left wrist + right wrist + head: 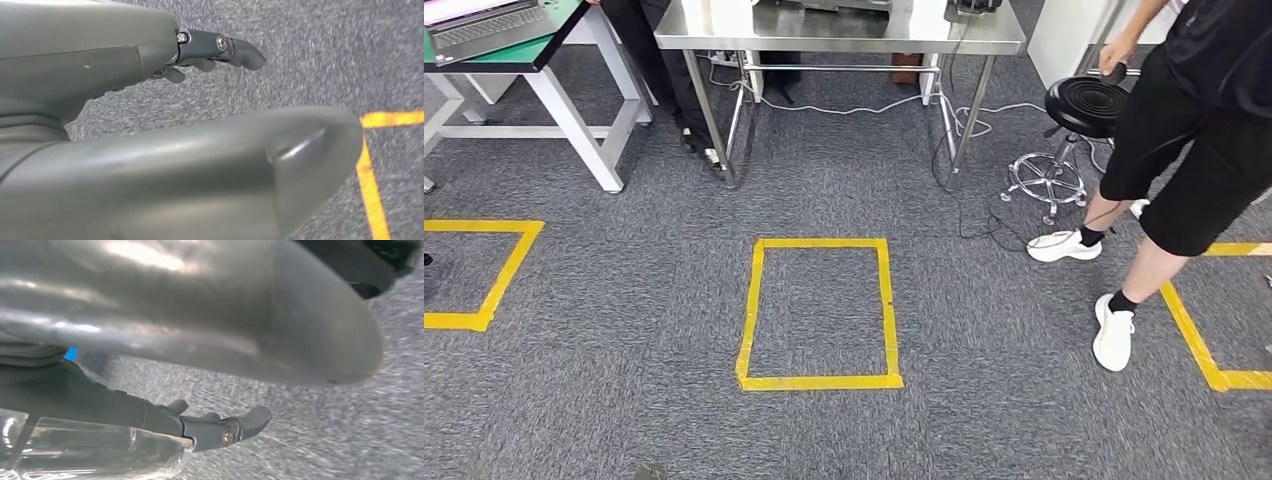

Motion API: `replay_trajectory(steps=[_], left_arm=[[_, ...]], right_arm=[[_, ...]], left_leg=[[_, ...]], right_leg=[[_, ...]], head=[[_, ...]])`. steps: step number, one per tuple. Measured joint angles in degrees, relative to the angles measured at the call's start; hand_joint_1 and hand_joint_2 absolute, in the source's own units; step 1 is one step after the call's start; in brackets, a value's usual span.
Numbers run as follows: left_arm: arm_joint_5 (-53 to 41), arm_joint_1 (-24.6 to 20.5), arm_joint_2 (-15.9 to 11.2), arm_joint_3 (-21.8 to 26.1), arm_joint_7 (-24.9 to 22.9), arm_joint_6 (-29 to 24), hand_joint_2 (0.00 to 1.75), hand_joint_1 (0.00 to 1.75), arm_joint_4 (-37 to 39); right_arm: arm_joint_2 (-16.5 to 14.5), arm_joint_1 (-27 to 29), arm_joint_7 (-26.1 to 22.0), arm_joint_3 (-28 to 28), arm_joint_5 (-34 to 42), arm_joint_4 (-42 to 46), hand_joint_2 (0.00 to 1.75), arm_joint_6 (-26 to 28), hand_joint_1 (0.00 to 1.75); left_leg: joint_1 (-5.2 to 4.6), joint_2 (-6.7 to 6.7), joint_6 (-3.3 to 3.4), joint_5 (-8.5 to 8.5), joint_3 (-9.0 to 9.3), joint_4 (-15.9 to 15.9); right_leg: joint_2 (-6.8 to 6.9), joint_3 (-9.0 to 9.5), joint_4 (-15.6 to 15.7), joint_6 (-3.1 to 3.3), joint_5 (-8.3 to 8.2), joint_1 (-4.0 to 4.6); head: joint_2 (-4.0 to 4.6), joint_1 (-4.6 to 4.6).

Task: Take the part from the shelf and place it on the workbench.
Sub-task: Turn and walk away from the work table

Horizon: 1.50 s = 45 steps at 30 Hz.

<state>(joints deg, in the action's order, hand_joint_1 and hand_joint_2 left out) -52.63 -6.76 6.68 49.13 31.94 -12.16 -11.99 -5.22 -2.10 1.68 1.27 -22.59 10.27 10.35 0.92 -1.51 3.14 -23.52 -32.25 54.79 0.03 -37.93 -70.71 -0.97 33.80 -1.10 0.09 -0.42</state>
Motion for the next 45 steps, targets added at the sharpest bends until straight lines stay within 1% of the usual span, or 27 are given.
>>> replay_trajectory(steps=[1, 2, 3, 4, 6, 9, 10, 12, 14, 16, 18, 20, 21, 22, 24, 26, 28, 30, 31, 32, 33, 35, 37, 39, 41, 43, 45], left_arm=[[0.0, 0.0, 0.1, 0.0, 0.0, 0.0, 0.0, 0.0, 0.0], [-0.1, 0.1, 0.2, 0.0, 0.0, 0.0, 0.0, 0.0, 0.0], [-0.1, 0.1, 0.2, 0.0, 0.0, 0.0, 0.0, 0.0, 0.0], [-0.1, 0.1, 0.2, 0.0, 0.0, 0.0, 0.0, 0.0, 0.0], [-0.2, 0.1, 0.1, 0.0, -0.1, -0.1, 0.0, 0.0, 0.0], [-0.2, 0.0, 0.2, 0.0, -0.1, -0.2, 0.0, 0.0, 0.0], [-0.2, 0.0, 0.2, 0.0, -0.1, -0.2, 0.0, 0.0, 0.0], [-0.3, 0.1, 0.2, 0.0, -0.1, -0.2, 0.0, 0.0, 0.0], [-0.3, 0.1, 0.2, 0.0, -0.1, -0.3, 0.0, 0.0, 0.0], [-0.2, 0.1, 0.2, 0.0, -0.1, -0.3, 0.0, 0.0, 0.0], [-0.2, 0.1, 0.2, 0.0, -0.1, -0.3, 0.0, 0.0, 0.0], [-0.3, 0.1, 0.1, 0.0, -0.1, -0.3, 0.0, 0.0, 0.0], [-0.3, 0.1, 0.0, 0.0, -0.2, -0.3, 0.0, 0.0, 0.0], [-0.4, 0.1, 0.0, 0.0, -0.2, -0.3, 0.0, 0.0, 0.0], [-0.6, -0.1, 0.1, -0.1, -0.3, -0.3, 0.0, 0.0, 0.0], [-0.7, -0.3, 0.2, -0.1, -0.4, -0.3, 0.0, 0.0, 0.0], [-0.8, -0.3, 0.3, -0.2, -0.5, -0.3, 0.0, 0.0, 0.0], [-0.8, -0.2, 0.3, -0.2, -0.6, -0.3, 0.0, 0.0, 0.0], [-0.8, -0.2, 0.3, -0.3, -0.6, -0.3, 0.0, 0.0, 0.0], [-0.8, -0.2, 0.3, -0.3, -0.6, -0.3, 0.0, 0.0, 0.0], [-0.8, -0.2, 0.4, -0.4, -0.6, -0.3, 0.0, 0.0, 0.0], [-0.8, -0.3, 0.4, -0.5, -0.6, -0.3, 0.0, 0.0, 0.0], [-0.8, -0.3, 0.3, -0.5, -0.6, -0.4, 0.0, 0.0, -0.1], [-0.7, -0.4, 0.4, -0.6, -0.6, -0.4, 0.0, 0.0, -0.1], [-0.7, -0.4, 0.4, -0.6, -0.6, -0.4, 0.0, 0.0, -0.1], [-0.7, -0.2, 0.4, -0.6, -0.6, -0.4, 0.0, 0.0, -0.1], [-0.6, 0.0, 0.4, -0.6, -0.6, -0.4, 0.0, 0.0, -0.1]], right_arm=[[0.1, 0.1, 0.0, 0.0, 0.0, 0.0, 0.0, 0.0, 0.0], [0.2, 0.1, 0.0, 0.0, -0.1, 0.0, 0.0, 0.0, 0.0], [0.1, 0.1, 0.0, 0.0, -0.1, 0.0, 0.0, 0.0, 0.0], [0.1, -0.1, 0.0, 0.0, -0.1, 0.0, 0.0, 0.1, 0.0], [-0.1, -0.4, 0.0, 0.0, -0.2, 0.0, 0.0, 0.1, 0.0], [-0.1, -0.3, 0.0, 0.0, -0.2, 0.0, 0.0, 0.1, 0.0], [-0.2, -0.2, 0.0, 0.0, -0.2, 0.0, 0.0, 0.1, 0.0], [-0.3, -0.1, 0.0, 0.0, -0.2, 0.0, 0.0, 0.2, 0.0], [-0.3, -0.1, 0.0, 0.0, -0.2, 0.0, 0.0, 0.2, 0.0], [-0.3, 0.1, 0.0, 0.0, -0.2, 0.0, 0.0, 0.2, 0.0], [-0.3, 0.2, 0.1, 0.0, -0.2, 0.0, 0.0, 0.2, 0.0], [-0.4, 0.1, 0.1, 0.0, -0.2, 0.0, 0.0, 0.2, 0.0], [-0.5, 0.1, 0.1, 0.0, -0.1, 0.0, 0.0, 0.2, 0.0], [-0.6, 0.0, 0.1, 0.0, -0.1, 0.0, 0.0, 0.2, 0.0], [-0.7, 0.1, 0.2, 0.0, 0.0, 0.0, 0.0, 0.2, 0.0], [-0.7, 0.2, 0.3, 0.0, 0.1, 0.0, 0.0, 0.3, 0.0], [-0.6, 0.0, 0.4, 0.0, 0.1, -0.1, 0.0, 0.3, 0.0], [-0.6, -0.1, 0.7, 0.0, 0.0, -0.1, 0.0, 0.3, 0.0], [-0.5, 0.0, 0.8, 0.0, -0.1, -0.1, 0.0, 0.3, 0.0], [-0.5, 0.0, 0.9, 0.0, -0.1, -0.1, 0.0, 0.3, 0.0], [-0.4, 0.1, 0.9, 0.0, -0.2, -0.1, 0.0, 0.3, 0.0], [-0.3, 0.0, 1.0, 0.0, -0.4, -0.1, 0.0, 0.3, 0.0], [-0.4, -0.3, 1.0, 0.0, -0.5, 0.0, 0.0, 0.3, 0.0], [-0.5, -0.3, 1.0, 0.0, -0.6, 0.0, 0.0, 0.3, 0.0], [-0.5, -0.1, 1.0, 0.0, -0.7, -0.1, 0.0, 0.3, 0.0], [-0.6, -0.1, 1.0, 0.0, -0.7, -0.1, 0.0, 0.3, 0.0], [-0.6, -0.1, 1.0, 0.0, -0.8, -0.1, 0.0, 0.3, 0.0]], left_leg=[[0.2, -0.43, -0.32, 0.24, -0.37, 0.1], [0.47, -0.88, -0.69, 0.39, -0.67, 0.3], [0.63, -1.37, -1.15, 0.4, -0.95, 0.7], [0.67, -1.89, -1.69, 0.23, -1.24, 1.3], [0.53, -2.87, -2.76, -0.13, -1.43, 2.2], [1.11, -3.58, -3.65, -0.44, -1.19, 2.6], [1.36, -2.85, -3.84, -1.48, -1.51, 3.6], [1.59, -0.34, -4.02, -5.72, -3.57, 9.0], [1.41, 1.01, -3.84, -9.74, -6.61, 16.8], [1.2, 1.22, -3.22, -9.97, -7.4, 19.4], [0.88, 2.15, -2.06, -6.51, -4.43, 14.0], [0.56, 4.8, -0.64, -3.72, -0.95, 7.3], [0.34, 5.75, -0.14, -3.16, 0.0, 5.4], [0.16, 6.04, 0.14, -3.21, 0.3, 4.7], [-0.01, 4.7, 0.28, -2.74, 0.71, 3.3], [0.08, 3.21, 0.39, -1.89, 1.37, 1.2], [-0.05, 1.63, 0.51, -1.37, 1.51, 0.3], [-0.18, -0.1, 0.56, -1.28, 1.22, 0.3], [-0.2, -0.88, 0.49, -1.26, 1.13, 0.4], [-0.17, -1.62, 0.37, -1.23, 1.06, 0.4], [-0.11, -2.33, 0.15, -1.25, 1.02, 0.5], [-0.25, -3.57, -0.6, -1.52, 0.99, 1.0], [-0.47, -4.61, -1.48, -1.89, 1.12, 1.4], [-0.23, -5.39, -2.22, -2.04, 1.33, 1.5], [0.24, -3.55, -2.9, -3.84, 0.76, 3.4], [0.52, -0.16, -3.23, -8.33, -1.61, 9.6], [0.57, 1.27, -3.23, -11.98, -4.46, 16.8]], right_leg=[[0.12, 0.86, 0.9, -0.84, -0.44, -0.44], [0.5, 2.85, 4.0, -1.81, -1.61, -0.9], [1.65, 5.44, 8.2, -2.77, -2.85, -1.35], [2.78, 7.37, 11.7, -3.26, -3.83, -1.5], [3.91, 8.91, 14.9, -2.65, -4.58, -1.41], [2.15, 8.59, 14.6, -0.64, -5.16, -1.22], [1.6, 8.63, 14.6, -0.1, -5.46, -1.25], [0.52, 8.54, 14.6, 0.81, -6.06, -1.13], [-0.75, 8.12, 14.6, 1.34, -6.4, -0.49], [-2.18, 7.97, 14.6, 1.56, -6.55, 0.16], [-3.7, 8.13, 14.6, 1.6, -6.61, 0.63], [-5.04, 8.13, 14.5, 1.43, -6.71, 0.86], [-5.63, 7.94, 14.5, 1.21, -6.85, 0.79], [-6.19, 7.67, 14.5, 0.91, -7.03, 0.59], [-6.76, 7.08, 14.7, 0.2, -7.38, 0.55], [-4.45, 5.57, 12.9, 0.02, -6.35, 0.84], [-1.53, 2.15, 6.7, 0.21, -3.34, 0.66], [-0.77, -1.02, 0.2, -0.24, -1.02, 0.18], [-0.62, -1.2, -0.5, -0.8, -1.06, -0.08], [-0.33, -0.19, 1.1, -1.51, -1.93, -0.34], [0.42, 2.15, 5.0, -2.25, -3.45, -0.62], [2.86, 6.6, 13.0, -2.74, -5.95, -0.71], [3.67, 7.82, 15.7, -1.83, -6.79, -0.4], [2.3, 7.52, 15.7, -0.67, -7.16, -0.44], [1.13, 7.52, 15.8, 0.36, -7.66, -0.83], [-0.04, 7.31, 15.8, 1.18, -8.2, -0.96], [-1.49, 6.91, 15.7, 1.59, -8.54, -0.63]], head=[[0.0, 0.01], [0.0, 0.03], [0.0, 0.1], [0.0, 0.28], [0.0, 0.31], [0.0, 0.09], [0.0, 0.07], [0.0, -0.01], [0.0, -0.08], [0.0, -0.08], [0.0, -0.08], [0.0, 0.1], [0.0, 0.1], [0.0, 0.07], [0.0, -0.13], [0.0, 0.1], [0.0, 0.51], [0.0, 0.71], [0.0, 0.72], [0.0, 0.75], [0.0, 0.76], [0.0, 0.78], [0.0, 0.7], [0.0, 0.65], [0.0, 0.56], [0.0, 0.39], [0.0, 0.38]])
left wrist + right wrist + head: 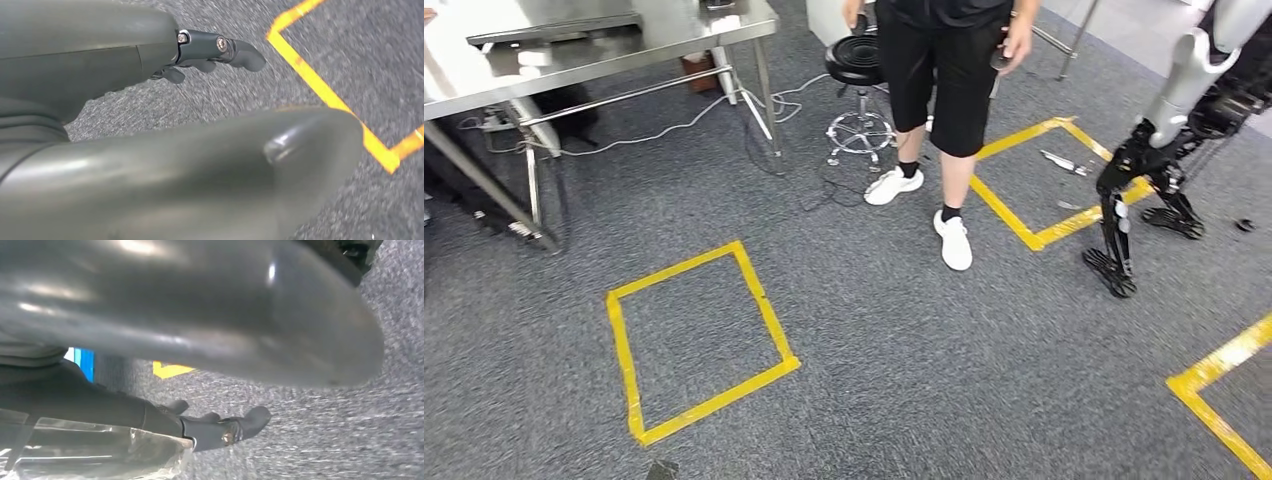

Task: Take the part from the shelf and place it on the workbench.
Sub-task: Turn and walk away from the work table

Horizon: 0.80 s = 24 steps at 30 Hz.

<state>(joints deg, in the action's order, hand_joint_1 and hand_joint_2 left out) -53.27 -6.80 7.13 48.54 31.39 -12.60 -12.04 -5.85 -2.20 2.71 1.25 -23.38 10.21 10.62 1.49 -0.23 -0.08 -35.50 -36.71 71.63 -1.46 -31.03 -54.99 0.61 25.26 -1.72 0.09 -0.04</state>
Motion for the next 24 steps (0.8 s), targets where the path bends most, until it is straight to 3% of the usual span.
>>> replay_trajectory(steps=[1, 2, 3, 5, 7, 9, 10, 12, 14, 16, 17, 18, 20, 22, 24], left_arm=[[0.0, 0.0, 0.0, 0.0, 0.0, 0.0, 0.0, 0.0, 0.0], [0.0, 0.1, 0.0, 0.0, 0.0, 0.0, 0.0, 0.0, 0.0], [0.0, 0.0, 0.0, 0.0, 0.0, 0.0, 0.0, 0.0, 0.0], [0.0, 0.0, 0.0, 0.0, 0.0, 0.0, 0.0, 0.0, 0.0], [0.0, 0.0, -0.1, 0.0, 0.0, 0.0, 0.0, 0.0, 0.0], [0.0, -0.1, 0.0, 0.0, 0.0, 0.0, 0.0, 0.0, 0.0], [0.0, -0.2, 0.0, 0.0, 0.0, 0.0, 0.0, 0.0, 0.0], [0.1, -0.2, 0.2, 0.0, 0.0, -0.1, 0.0, 0.0, 0.0], [0.3, -0.1, 0.2, 0.0, 0.0, -0.2, 0.0, 0.0, 0.0], [0.4, 0.0, 0.2, 0.0, -0.1, -0.3, 0.0, 0.0, 0.0], [0.4, 0.0, 0.3, 0.0, -0.1, -0.3, 0.0, 0.0, 0.0], [0.5, -0.1, 0.3, 0.0, -0.1, -0.3, 0.0, 0.0, 0.0], [0.5, -0.1, 0.3, 0.0, -0.1, -0.3, 0.0, 0.0, 0.0], [0.5, -0.2, 0.3, 0.0, -0.1, -0.4, 0.0, 0.0, 0.0], [0.5, -0.4, 0.3, 0.0, -0.1, -0.4, 0.0, 0.0, 0.0]], right_arm=[[0.0, 0.1, 0.0, 0.0, 0.0, 0.0, 0.0, 0.0, 0.0], [0.0, 0.2, 0.0, 0.0, 0.0, 0.0, 0.0, 0.0, 0.0], [0.0, 0.2, 0.0, 0.0, 0.0, 0.0, 0.0, 0.0, 0.0], [-0.1, 0.2, 0.0, 0.0, 0.0, 0.0, 0.0, 0.0, 0.0], [-0.1, 0.1, 0.0, 0.0, 0.0, 0.0, 0.0, 0.0, 0.0], [-0.1, 0.2, 0.0, 0.0, 0.0, 0.0, 0.0, 0.0, 0.0], [-0.1, 0.3, 0.0, 0.0, 0.0, 0.0, 0.0, 0.0, 0.0], [-0.1, 0.3, 0.0, 0.0, -0.1, 0.0, 0.0, 0.0, 0.0], [0.0, 0.1, 0.0, 0.0, -0.1, 0.0, 0.0, 0.0, 0.0], [0.1, 0.1, 0.0, 0.0, -0.2, 0.0, 0.0, 0.0, 0.0], [0.1, 0.2, 0.0, 0.0, -0.2, -0.1, 0.0, 0.0, 0.0], [0.2, 0.2, 0.0, 0.0, -0.2, -0.1, 0.0, 0.0, 0.0], [0.2, 0.1, 0.0, 0.0, -0.2, -0.1, 0.0, 0.0, 0.0], [0.3, -0.2, 0.0, 0.0, -0.3, -0.1, 0.0, 0.0, 0.0], [0.3, -0.2, 0.0, 0.0, -0.3, -0.1, 0.0, -0.1, 0.0]], left_leg=[[0.01, 0.15, 0.06, -0.2, -0.47, 1.5], [0.02, 0.25, 0.19, 0.79, 0.09, 0.7], [0.06, 0.57, 0.38, 2.71, 1.67, -2.2], [0.21, 2.99, 0.83, 6.21, 5.44, -9.7], [0.17, 4.85, 1.13, 7.2, 7.0, -13.3], [-0.16, 4.01, 1.56, 7.4, 6.87, -13.6], [-0.21, 3.28, 1.93, 7.82, 6.86, -14.0], [-0.24, 1.63, 2.88, 8.78, 6.84, -15.1], [-0.5, -0.25, 3.39, 9.26, 6.5, -15.4], [-0.8, -2.22, 3.42, 9.48, 6.07, -15.4], [-0.87, -3.07, 3.34, 9.57, 5.91, -15.4], [-0.9, -3.84, 3.25, 9.65, 5.83, -15.4], [-1.1, -5.16, 2.88, 9.69, 5.83, -15.3], [-1.47, -6.32, 2.26, 9.56, 5.94, -15.2], [-1.5, -7.48, 1.64, 9.45, 6.13, -15.1]], right_leg=[[-0.81, -0.11, -0.1, 0.05, -0.09, 0.14], [-1.63, -0.15, -0.2, 0.04, -0.14, 0.23], [-2.46, -0.15, -0.4, 0.0, -0.16, 0.27], [-4.02, -0.35, -0.8, -0.16, -0.21, 0.46], [-5.34, -1.01, -1.1, -0.8, -0.5, 0.62], [-6.62, -1.9, -0.8, -1.87, -1.09, 0.64], [-6.3, -2.33, -1.0, -2.24, -1.15, 0.67], [-3.24, -4.25, -3.9, -2.26, 0.56, 0.87], [0.16, -7.76, -11.5, -1.85, 4.34, 0.77], [0.92, -9.97, -17.2, -2.2, 6.44, 0.59], [1.11, -9.28, -16.7, -2.62, 6.16, 0.54], [1.5, -7.41, -14.0, -3.08, 5.22, 0.52], [3.92, -2.02, -5.3, -3.51, 2.96, 0.65], [5.65, 0.76, -0.4, -2.86, 1.72, 1.0], [4.75, 0.52, 0.1, -1.87, 1.29, 1.22]], head=[[0.0, 0.01], [0.0, 0.01], [0.0, 0.0], [0.0, 0.01], [0.0, 0.03], [0.0, 0.04], [0.0, 0.06], [0.0, 0.29], [0.0, 0.54], [0.0, 0.58], [0.0, 0.59], [0.0, 0.61], [0.0, 0.63], [0.0, 0.54], [0.0, 0.45]])
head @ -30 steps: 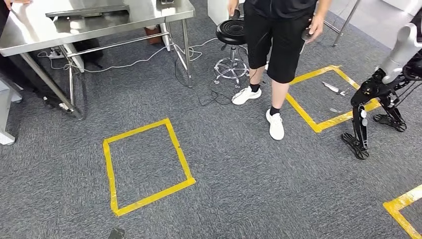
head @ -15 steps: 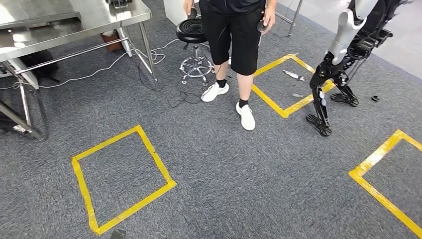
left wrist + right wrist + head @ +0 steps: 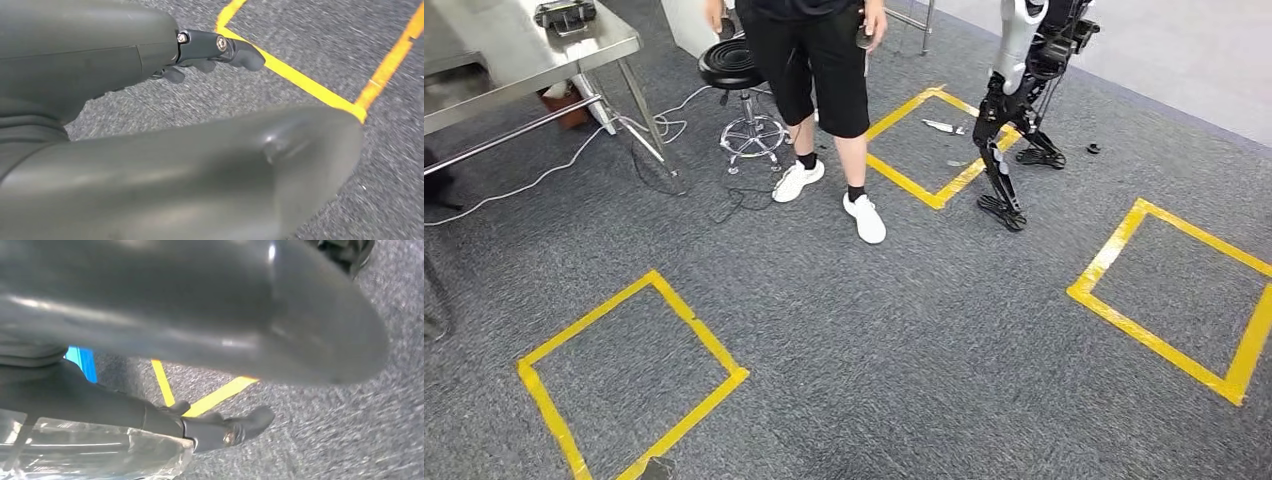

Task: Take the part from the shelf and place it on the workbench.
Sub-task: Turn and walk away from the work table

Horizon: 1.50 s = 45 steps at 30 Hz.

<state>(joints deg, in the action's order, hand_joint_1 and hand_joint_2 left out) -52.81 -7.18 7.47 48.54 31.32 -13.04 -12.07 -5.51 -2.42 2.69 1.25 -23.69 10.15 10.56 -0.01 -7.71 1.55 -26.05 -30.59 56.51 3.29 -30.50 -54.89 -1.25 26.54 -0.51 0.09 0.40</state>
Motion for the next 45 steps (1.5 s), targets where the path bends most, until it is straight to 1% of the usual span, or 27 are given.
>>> replay_trajectory(steps=[1, 3, 5, 7, 8, 9, 10, 12, 14, 16, 18, 20, 22, 23, 24, 26, 27, 29, 31, 33, 36, 37, 38, 40, 42, 44, 45], left_arm=[[0.0, -0.1, 0.0, 0.0, 0.0, 0.0, 0.0, 0.0, 0.0], [0.0, -0.1, 0.0, 0.0, 0.0, 0.0, 0.0, 0.0, 0.0], [0.0, 0.1, 0.0, 0.0, 0.0, -0.1, 0.0, 0.0, 0.0], [0.0, 0.3, 0.0, 0.0, 0.0, -0.1, 0.0, 0.0, 0.0], [0.0, 0.3, 0.0, 0.0, 0.0, -0.1, 0.0, 0.0, 0.0], [0.0, 0.3, 0.0, 0.0, 0.0, 0.0, 0.0, 0.0, 0.0], [0.0, 0.3, 0.0, 0.0, 0.0, 0.0, 0.0, 0.0, 0.0], [-0.1, 0.3, -0.2, 0.0, 0.0, 0.0, 0.0, 0.0, 0.0], [-0.1, 0.3, -0.3, 0.0, 0.0, 0.0, 0.0, 0.0, 0.0], [-0.1, 0.1, -0.3, 0.0, 0.0, 0.0, 0.0, 0.0, 0.0], [-0.1, 0.0, -0.2, 0.0, 0.0, 0.0, 0.0, 0.0, 0.0], [-0.1, 0.1, -0.2, 0.0, 0.0, 0.0, 0.0, 0.0, 0.0], [-0.1, 0.2, -0.2, 0.0, 0.0, 0.0, 0.0, 0.0, 0.0], [-0.1, 0.2, -0.2, 0.0, 0.0, 0.0, 0.0, 0.0, 0.0], [-0.1, 0.2, -0.2, 0.0, 0.0, 0.0, 0.0, 0.0, 0.0], [-0.1, 0.2, -0.2, 0.0, 0.0, 0.0, 0.0, 0.0, 0.0], [-0.1, 0.2, -0.2, 0.0, 0.0, 0.0, 0.0, 0.0, 0.0], [-0.1, 0.1, -0.2, 0.0, 0.0, 0.0, 0.0, 0.0, 0.0], [-0.1, -0.1, -0.1, 0.0, 0.0, 0.0, 0.0, 0.0, 0.0], [-0.1, -0.1, -0.1, 0.0, -0.1, 0.0, 0.0, 0.0, 0.0], [-0.1, 0.1, -0.1, 0.0, -0.1, 0.0, 0.0, 0.0, 0.0], [-0.1, 0.3, -0.1, 0.0, -0.1, 0.0, 0.0, 0.0, 0.0], [-0.1, 0.3, -0.1, 0.0, -0.1, 0.0, 0.0, 0.0, 0.0], [-0.1, 0.4, -0.1, 0.0, -0.1, 0.0, 0.0, 0.0, 0.0], [-0.1, 0.4, -0.2, 0.0, -0.2, 0.0, 0.0, 0.0, 0.0], [-0.2, 0.4, -0.2, 0.0, -0.2, 0.0, 0.0, 0.0, 0.0], [-0.2, 0.4, -0.3, 0.0, -0.2, -0.1, 0.0, 0.0, 0.0]], right_arm=[[0.0, 0.1, 0.0, 0.0, 0.0, 0.0, 0.0, 0.0, 0.0], [0.0, 0.2, 0.0, 0.0, 0.0, 0.0, 0.0, -0.1, 0.0], [-0.1, 0.2, 0.1, 0.0, 0.0, 0.0, 0.0, -0.1, 0.0], [-0.2, 0.2, 0.1, 0.0, -0.1, 0.0, 0.0, -0.1, 0.0], [-0.2, 0.3, 0.1, 0.0, -0.1, 0.0, 0.0, -0.1, 0.0], [-0.2, 0.4, 0.1, 0.0, -0.2, 0.0, 0.0, -0.1, 0.0], [-0.2, 0.4, 0.1, 0.0, -0.2, 0.0, 0.0, -0.1, 0.0], [-0.3, 0.4, 0.1, 0.0, -0.2, 0.0, 0.0, -0.1, 0.0], [-0.4, 0.2, 0.2, 0.0, -0.3, 0.0, 0.0, -0.1, 0.0], [-0.4, 0.4, 0.2, 0.0, -0.4, 0.0, 0.0, -0.1, 0.0], [-0.3, 0.5, 0.2, 0.0, -0.4, 0.0, 0.0, -0.1, 0.0], [-0.3, 0.3, 0.2, 0.0, -0.4, 0.0, 0.0, -0.1, 0.0], [-0.2, 0.2, 0.2, 0.0, -0.4, 0.0, 0.0, -0.1, 0.0], [-0.2, 0.3, 0.2, 0.0, -0.4, -0.1, 0.0, -0.1, 0.0], [-0.2, 0.4, 0.2, 0.0, -0.4, -0.1, 0.0, -0.1, 0.0], [-0.1, 0.3, 0.2, 0.0, -0.4, -0.1, 0.0, -0.1, 0.0], [-0.1, 0.2, 0.2, 0.0, -0.4, -0.1, 0.0, -0.1, 0.0], [0.0, 0.0, 0.2, 0.0, -0.5, -0.1, 0.0, -0.1, 0.0], [0.0, 0.1, 0.2, 0.0, -0.5, -0.1, 0.0, -0.1, 0.0], [0.1, 0.3, 0.2, 0.0, -0.5, -0.1, 0.0, -0.1, 0.0], [0.0, 0.2, 0.2, 0.0, -0.6, -0.1, 0.0, -0.1, 0.0], [0.0, 0.2, 0.2, 0.0, -0.7, -0.1, 0.0, -0.1, 0.0], [0.0, 0.3, 0.2, 0.0, -0.7, -0.1, 0.0, -0.1, 0.0], [0.1, 0.4, 0.2, 0.0, -0.8, -0.1, 0.0, -0.1, 0.0], [0.1, 0.3, 0.2, 0.0, -0.8, -0.1, 0.0, -0.1, 0.0], [0.0, 0.2, 0.3, 0.0, -0.8, -0.1, 0.0, -0.1, 0.0], [0.0, 0.2, 0.3, 0.0, -0.8, -0.1, 0.0, -0.1, 0.0]], left_leg=[[0.23, 0.05, -0.35, -0.22, -0.02, 0.3], [0.72, 2.58, -1.0, -2.51, -0.98, 2.9], [0.99, 6.22, -1.38, -7.04, -3.78, 9.8], [1.04, 7.49, -1.45, -9.73, -6.44, 16.2], [1.06, 7.65, -1.35, -9.29, -6.61, 16.8], [1.08, 7.82, -1.16, -7.76, -5.71, 15.0], [1.1, 8.38, -0.88, -5.55, -3.98, 11.5], [1.13, 10.95, -0.15, -2.4, -0.61, 4.4], [0.94, 12.33, 0.4, -1.74, 0.43, 1.7], [0.87, 11.05, 0.92, -1.18, 0.36, 1.0], [1.0, 9.55, 1.67, -0.29, 0.52, -0.2], [0.82, 7.82, 2.12, 0.21, 0.42, -0.8], [0.6, 5.96, 2.14, 0.32, 0.12, -0.8], [0.55, 5.1, 2.08, 0.35, 0.04, -0.8], [0.55, 4.3, 1.99, 0.39, 0.02, -0.8], [0.51, 2.84, 1.57, 0.38, 0.08, -0.7], [0.38, 2.18, 1.18, 0.28, 0.1, -0.7], [0.1, 1.05, 0.31, 0.03, 0.25, -0.5], [0.28, 0.1, -0.42, -0.18, 0.5, -0.4], [0.86, 1.81, -1.09, -1.81, -0.01, 1.4], [1.3, 6.78, -1.49, -8.18, -4.29, 11.7], [1.31, 7.39, -1.51, -9.57, -5.84, 15.2], [1.32, 7.64, -1.47, -9.78, -6.68, 16.9], [1.36, 8.03, -1.22, -6.83, -5.39, 14.0], [1.54, 10.29, -0.85, -2.76, -2.04, 6.4], [1.52, 12.16, -0.57, -1.36, -0.42, 2.3], [1.35, 12.15, -0.38, -1.47, -0.39, 1.9]], right_leg=[[-0.68, -0.05, 0.1, 0.44, -0.21, -0.29], [-1.96, 0.0, 0.2, 1.41, -0.76, -0.76], [-3.32, -0.24, 0.1, 2.19, -1.28, -0.75], [-4.92, -0.55, 0.1, 2.48, -1.54, -0.43], [-5.77, -0.6, 0.0, 2.49, -1.59, -0.28], [-6.61, -0.59, -0.1, 2.46, -1.61, -0.18], [-7.46, -0.57, -0.3, 2.43, -1.62, -0.1], [-8.97, -0.77, -0.6, 2.24, -1.71, 0.1], [-10.2, -1.44, -0.8, 1.64, -2.06, 0.1], [-11.05, -2.25, -0.8, 0.85, -2.48, 0.05], [-8.82, -3.91, -2.9, 0.69, -1.42, 0.26], [-5.31, -7.32, -9.5, 0.97, 1.77, 0.13], [-4.09, -10.44, -16.5, 0.64, 4.47, -0.4], [-3.87, -10.67, -17.6, 0.17, 4.72, -0.68], [-3.57, -9.59, -16.2, -0.43, 4.1, -0.93], [-1.53, -4.46, -7.8, -1.45, 1.66, -1.3], [-0.31, -2.05, -3.8, -1.6, 0.6, -1.14], [0.8, -0.06, 0.0, -1.17, -0.32, -0.78], [-0.56, -0.3, 0.1, -0.4, -0.64, -0.72], [-1.86, -0.18, 0.3, 0.48, -0.96, -1.09], [-3.82, -0.33, 0.3, 1.71, -1.53, -1.06], [-4.62, -0.42, 0.2, 1.87, -1.6, -0.85], [-5.47, -0.46, 0.2, 1.91, -1.63, -0.68], [-7.22, -0.44, -0.1, 1.93, -1.66, -0.51], [-8.86, -0.64, -0.6, 1.82, -1.61, -0.28], [-10.25, -1.36, -1.0, 1.34, -1.71, -0.11], [-10.83, -1.76, -1.0, 0.92, -1.86, -0.09]], head=[[0.0, -0.01], [0.0, -0.14], [0.0, -0.29], [0.0, -0.28], [0.0, -0.29], [0.0, -0.28], [0.0, -0.28], [0.0, -0.22], [0.0, -0.25], [0.0, -0.32], [0.0, -0.1], [0.0, 0.18], [0.0, 0.3], [0.0, 0.3], [0.0, 0.32], [0.0, 0.33], [0.0, 0.35], [0.0, 0.2], [0.0, 0.06], [0.0, -0.07], [0.0, -0.28], [0.0, -0.27], [0.0, -0.26], [0.0, -0.26], [0.0, -0.28], [0.0, -0.26], [0.0, -0.26]])
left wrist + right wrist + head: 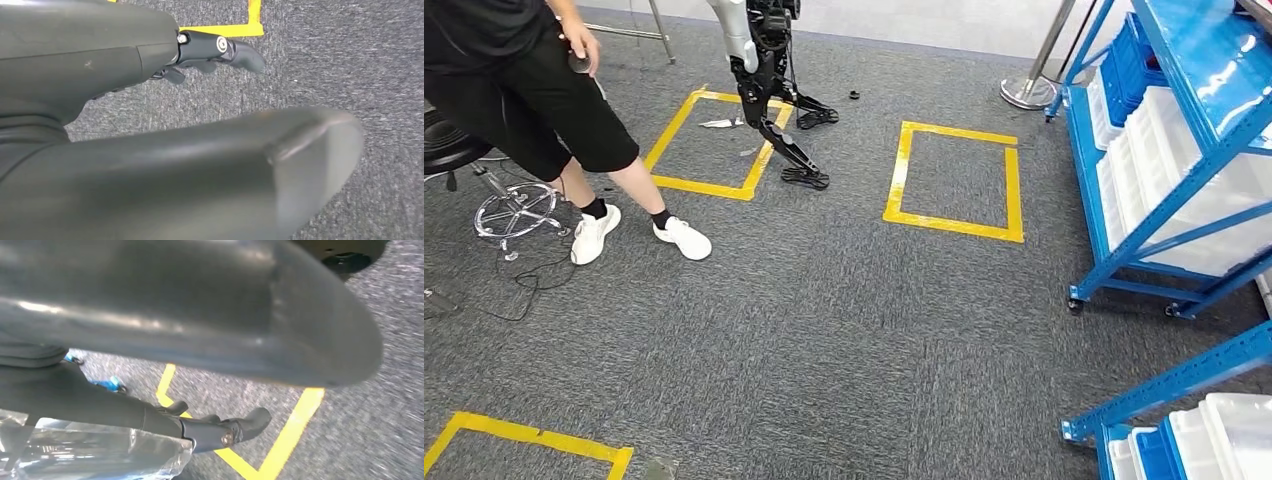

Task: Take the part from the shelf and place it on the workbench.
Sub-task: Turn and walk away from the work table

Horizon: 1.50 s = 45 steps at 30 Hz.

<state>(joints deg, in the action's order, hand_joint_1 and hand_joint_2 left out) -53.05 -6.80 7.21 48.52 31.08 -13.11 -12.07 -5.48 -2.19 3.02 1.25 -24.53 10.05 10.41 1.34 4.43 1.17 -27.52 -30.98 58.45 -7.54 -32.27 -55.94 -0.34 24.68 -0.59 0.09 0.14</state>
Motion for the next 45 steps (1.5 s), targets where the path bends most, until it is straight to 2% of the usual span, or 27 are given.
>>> replay_trajectory(steps=[2, 3, 6, 8, 9, 11, 12, 14, 15, 17, 18, 19, 21, 23, 24, 25, 26, 28, 30, 32, 34, 37, 39, 40, 41, 43, 45], left_arm=[[-0.1, -0.1, 0.0, 0.0, 0.0, -0.1, 0.0, 0.0, 0.0], [-0.2, -0.1, 0.1, 0.0, 0.0, -0.1, 0.0, 0.0, 0.0], [-0.3, 0.0, 0.1, 0.0, -0.1, -0.2, 0.0, 0.0, 0.0], [-0.3, 0.1, 0.0, 0.0, -0.1, -0.3, 0.0, 0.0, 0.0], [-0.3, 0.1, 0.0, 0.0, -0.2, -0.3, 0.0, 0.0, 0.0], [-0.4, 0.1, 0.0, 0.0, -0.2, -0.3, 0.0, 0.0, 0.0], [-0.4, 0.1, 0.0, 0.0, -0.2, -0.3, 0.0, 0.0, 0.0], [-0.4, 0.1, 0.0, 0.0, -0.2, -0.3, 0.0, 0.0, 0.0], [-0.5, 0.0, 0.0, 0.0, -0.2, -0.3, 0.0, 0.0, 0.0], [-0.5, -0.1, 0.0, 0.0, -0.2, -0.3, 0.0, 0.0, 0.0], [-0.6, -0.2, 0.0, 0.0, -0.2, -0.3, 0.0, 0.0, 0.0], [-0.6, -0.2, 0.0, 0.0, -0.2, -0.3, 0.0, 0.0, 0.0], [-0.6, -0.1, 0.0, 0.0, -0.2, -0.3, 0.0, 0.0, 0.0], [-0.6, 0.2, 0.0, 0.0, -0.3, -0.3, 0.0, 0.0, 0.0], [-0.6, 0.3, 0.0, 0.0, -0.3, -0.3, 0.0, 0.0, 0.0], [-0.6, 0.3, 0.0, 0.0, -0.4, -0.3, 0.0, 0.0, 0.0], [-0.7, 0.3, -0.1, 0.0, -0.4, -0.4, 0.0, 0.0, 0.0], [-0.8, 0.3, -0.2, 0.0, -0.5, -0.5, 0.0, 0.0, 0.0], [-0.8, 0.3, -0.3, 0.0, -0.6, -0.6, 0.0, 0.0, 0.0], [-0.9, 0.3, -0.3, 0.0, -0.6, -0.6, 0.0, 0.0, 0.0], [-0.9, 0.2, -0.3, 0.0, -0.7, -0.7, 0.0, 0.0, 0.0], [-0.9, 0.2, -0.3, 0.0, -0.7, -0.7, 0.0, 0.0, 0.0], [-0.9, 0.4, -0.3, 0.0, -0.7, -0.8, 0.0, 0.0, 0.0], [-0.9, 0.4, -0.3, 0.0, -0.7, -0.8, 0.0, 0.0, 0.0], [-1.0, 0.4, -0.3, 0.0, -0.7, -0.8, 0.0, 0.0, 0.0], [-1.0, 0.4, -0.3, 0.0, -0.7, -0.8, 0.0, 0.0, 0.0], [-1.1, 0.3, -0.4, 0.0, -0.8, -0.8, 0.0, 0.0, 0.0]], right_arm=[[0.0, 0.3, 0.2, 0.0, 0.0, 0.0, 0.0, 0.0, 0.0], [0.0, 0.4, 0.3, 0.0, 0.0, 0.0, 0.0, 0.0, 0.0], [0.1, 0.1, 0.5, 0.0, -0.1, 0.0, 0.0, 0.0, 0.0], [0.1, 0.0, 0.5, 0.0, -0.1, 0.0, 0.0, 0.0, 0.0], [0.1, 0.1, 0.5, 0.0, -0.1, 0.0, 0.0, 0.0, 0.0], [0.1, 0.3, 0.6, 0.0, -0.1, -0.1, 0.0, 0.0, 0.0], [0.1, 0.2, 0.6, 0.0, -0.1, -0.1, 0.0, 0.0, 0.0], [0.1, -0.1, 0.6, 0.0, -0.1, 0.0, 0.0, 0.0, 0.0], [0.1, -0.2, 0.6, 0.0, -0.1, 0.0, 0.0, 0.0, 0.0], [0.1, -0.2, 0.7, 0.0, -0.1, -0.1, 0.0, 0.0, 0.0], [0.1, -0.1, 0.8, 0.0, -0.1, -0.1, 0.0, 0.0, 0.0], [0.1, -0.1, 0.8, 0.0, -0.1, -0.1, 0.0, 0.0, 0.0], [0.0, 0.0, 0.9, 0.0, -0.1, -0.1, 0.0, 0.0, 0.0], [-0.1, 0.0, 0.9, 0.0, -0.1, -0.1, 0.0, 0.0, 0.0], [-0.1, 0.1, 0.9, 0.0, -0.1, -0.1, 0.0, -0.1, 0.0], [0.0, 0.1, 0.9, 0.0, -0.1, -0.1, 0.0, -0.1, 0.0], [0.0, 0.2, 0.9, 0.0, -0.1, -0.1, 0.0, -0.1, 0.0], [-0.1, 0.2, 0.9, 0.0, -0.1, -0.1, 0.0, -0.1, 0.0], [-0.3, 0.1, 1.0, 0.0, -0.1, -0.1, 0.0, -0.2, 0.0], [-0.4, 0.2, 1.0, 0.0, -0.1, -0.1, 0.0, -0.3, 0.0], [-0.4, 0.3, 1.1, 0.0, -0.1, -0.1, 0.0, -0.4, 0.0], [-0.4, 0.1, 1.4, 0.0, -0.1, -0.1, 0.0, -0.5, 0.0], [-0.3, 0.1, 1.5, 0.0, -0.1, -0.1, 0.0, -0.5, 0.0], [-0.3, 0.2, 1.5, -0.1, -0.1, -0.1, 0.0, -0.6, 0.0], [-0.3, 0.3, 1.5, -0.1, -0.2, -0.1, 0.0, -0.6, 0.0], [-0.3, 0.2, 1.6, -0.1, -0.2, -0.1, 0.0, -0.6, 0.0], [-0.3, 0.0, 1.6, -0.1, -0.2, -0.1, 0.0, -0.5, 0.0]], left_leg=[[-0.22, -1.33, 0.73, 0.47, 0.07, -0.6], [-0.23, -2.0, 1.18, 0.87, 0.18, -1.1], [-0.42, -4.43, 2.02, 1.59, 0.16, -2.0], [-0.63, -6.26, 2.07, 1.64, -0.09, -2.0], [-0.69, -7.1, 2.04, 1.66, -0.17, -2.0], [-0.72, -8.58, 1.85, 1.68, -0.16, -2.0], [-0.85, -9.25, 1.6, 1.63, -0.12, -1.9], [-1.14, -10.49, 0.86, 1.39, 0.02, -1.7], [-1.23, -11.09, 0.49, 1.3, 0.13, -1.7], [-0.92, -11.95, -0.24, 1.11, 0.35, -1.6], [-0.64, -11.15, -0.59, 0.51, 0.23, -0.9], [-0.37, -9.69, -0.9, -0.74, -0.29, 0.6], [-0.09, -5.93, -1.18, -4.93, -2.99, 7.2], [-0.08, -4.57, -1.11, -7.95, -6.17, 14.2], [-0.08, -4.44, -0.98, -7.81, -6.79, 15.3], [-0.09, -4.31, -0.76, -6.45, -6.33, 14.1], [-0.09, -3.86, -0.47, -4.25, -4.9, 11.0], [-0.09, -1.42, 0.25, -0.7, -1.4, 3.5], [-0.32, 0.02, 0.72, 0.14, 0.02, 0.2], [-0.5, -1.12, 1.14, 0.54, 0.09, -0.6], [-0.4, -2.53, 1.84, 1.45, 0.46, -1.9], [-0.59, -5.0, 2.48, 2.15, 0.44, -2.9], [-0.74, -6.79, 2.39, 2.18, 0.22, -2.9], [-0.76, -7.59, 2.27, 2.19, 0.14, -2.9], [-0.71, -8.33, 2.09, 2.19, 0.1, -2.8], [-0.77, -9.66, 1.36, 1.99, 0.12, -2.6], [-0.98, -10.85, 0.42, 1.64, 0.32, -2.3]], right_leg=[[-0.24, -0.85, 0.0, -0.82, -0.28, -0.11], [1.0, -1.46, -0.7, -0.95, 0.1, -0.06], [6.1, -6.06, -9.7, -0.44, 4.37, -0.17], [6.88, -8.96, -16.0, -0.65, 6.64, -0.53], [7.01, -8.88, -16.5, -1.07, 6.58, -0.69], [8.12, -4.99, -10.5, -2.13, 4.44, -0.88], [9.65, -2.33, -6.0, -2.38, 3.33, -0.82], [11.81, 1.04, -0.3, -2.06, 1.92, -0.4], [11.96, 1.22, 0.4, -1.62, 1.74, -0.13], [10.4, 0.96, 0.5, -0.7, 1.36, -0.25], [9.69, 1.02, 0.6, -0.28, 1.2, -0.44], [9.02, 1.18, 0.7, 0.26, 0.98, -0.65], [7.65, 1.24, 0.7, 1.04, 0.64, -0.6], [6.0, 1.09, 0.6, 1.39, 0.48, -0.15], [5.13, 1.07, 0.6, 1.44, 0.45, 0.06], [4.27, 1.09, 0.4, 1.44, 0.45, 0.22], [3.4, 1.13, 0.3, 1.44, 0.45, 0.34], [1.85, 1.03, 0.0, 1.34, 0.43, 0.55], [0.64, 0.54, -0.1, 0.93, 0.23, 0.5], [-0.34, -0.06, 0.0, 0.14, -0.14, 0.48], [1.41, -1.43, -1.6, -0.08, 0.6, 0.71], [6.06, -6.69, -11.5, 0.36, 5.01, 0.39], [6.84, -9.0, -16.4, -0.36, 6.54, -0.24], [7.12, -8.48, -15.8, -1.01, 6.11, -0.58], [7.61, -6.68, -12.8, -1.74, 4.96, -0.93], [10.17, -1.51, -4.1, -2.77, 2.34, -1.29], [11.81, 1.06, 0.4, -2.47, 1.13, -1.07]], head=[[0.0, 0.01], [0.0, 0.04], [0.0, 0.25], [0.0, 0.31], [0.0, 0.32], [0.0, 0.33], [0.0, 0.34], [0.0, 0.24], [0.0, 0.19], [0.0, 0.09], [0.0, 0.01], [0.0, -0.09], [0.0, -0.36], [0.0, -0.41], [0.0, -0.4], [0.0, -0.4], [0.0, -0.4], [0.0, -0.36], [0.0, -0.38], [0.0, -0.41], [0.0, -0.26], [0.0, 0.13], [0.0, 0.19], [0.0, 0.2], [0.0, 0.21], [0.0, 0.23], [0.0, 0.14]])
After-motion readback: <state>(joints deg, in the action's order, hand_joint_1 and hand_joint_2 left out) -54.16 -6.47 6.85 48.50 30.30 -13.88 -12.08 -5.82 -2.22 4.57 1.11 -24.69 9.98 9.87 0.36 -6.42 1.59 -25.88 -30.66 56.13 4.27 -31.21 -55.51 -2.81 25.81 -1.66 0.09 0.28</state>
